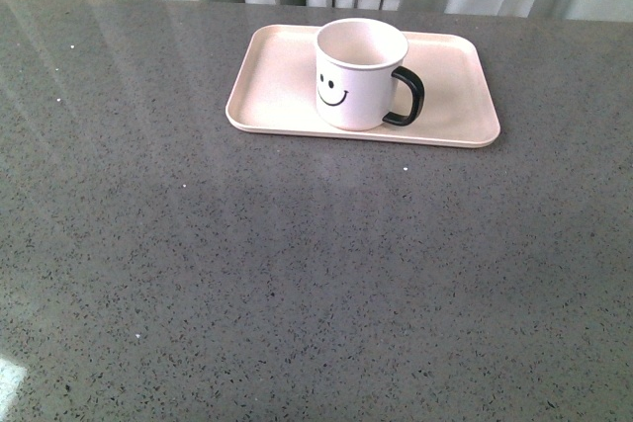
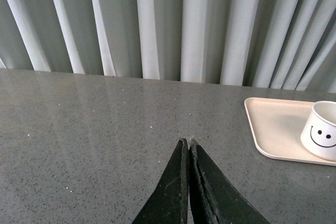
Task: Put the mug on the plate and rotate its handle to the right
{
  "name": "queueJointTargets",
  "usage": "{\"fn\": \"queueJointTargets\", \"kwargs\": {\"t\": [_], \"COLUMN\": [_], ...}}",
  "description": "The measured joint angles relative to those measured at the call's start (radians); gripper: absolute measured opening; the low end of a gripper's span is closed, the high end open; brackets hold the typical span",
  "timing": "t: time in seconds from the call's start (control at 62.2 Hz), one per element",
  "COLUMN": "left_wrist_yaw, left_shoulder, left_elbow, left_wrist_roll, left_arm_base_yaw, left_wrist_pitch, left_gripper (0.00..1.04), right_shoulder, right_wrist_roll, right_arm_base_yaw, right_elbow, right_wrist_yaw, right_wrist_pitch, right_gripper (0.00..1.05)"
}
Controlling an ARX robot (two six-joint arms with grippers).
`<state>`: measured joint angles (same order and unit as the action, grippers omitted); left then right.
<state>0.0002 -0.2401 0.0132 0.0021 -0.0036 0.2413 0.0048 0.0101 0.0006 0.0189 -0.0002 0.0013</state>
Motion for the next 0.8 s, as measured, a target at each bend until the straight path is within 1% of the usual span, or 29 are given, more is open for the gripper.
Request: {"fn": "queueJointTargets", "kwargs": {"t": [0.241,0.322,0.354,0.595,0.643,0.804], "left_wrist_yaw": [0.000,0.000,0.000,0.000,0.000,0.000], "left_shoulder": [0.061,0.176,0.203,0.224,0.224,0.224], "left_elbow": [0.000,0.000,0.000,0.000,0.000,0.000], "left_wrist_roll": [0.000,0.000,0.000,0.000,0.000,0.000], "left_arm_base_yaw": [0.000,0.000,0.000,0.001,0.001,0.001], "left_wrist_pitch": [-0.063,-0.210,-0.230,-0.241,-0.241,-0.241], "left_gripper": [0.01,0.01,0.01,0.01,0.08,0.35], "right_shoulder": [0.000,0.000,0.000,0.000,0.000,0.000], "right_wrist_roll": [0.000,0.000,0.000,0.000,0.000,0.000], "right_arm_base_yaw": [0.000,0.000,0.000,0.000,0.000,0.000], "right_elbow": [0.000,0.000,0.000,0.000,0.000,0.000], "right_wrist_yaw": [0.000,0.000,0.000,0.000,0.000,0.000], "right_wrist_pitch": [0.000,0.000,0.000,0.000,0.000,0.000], "right_gripper": [0.96,0.96,0.96,0.96,0.96,0.96]}}
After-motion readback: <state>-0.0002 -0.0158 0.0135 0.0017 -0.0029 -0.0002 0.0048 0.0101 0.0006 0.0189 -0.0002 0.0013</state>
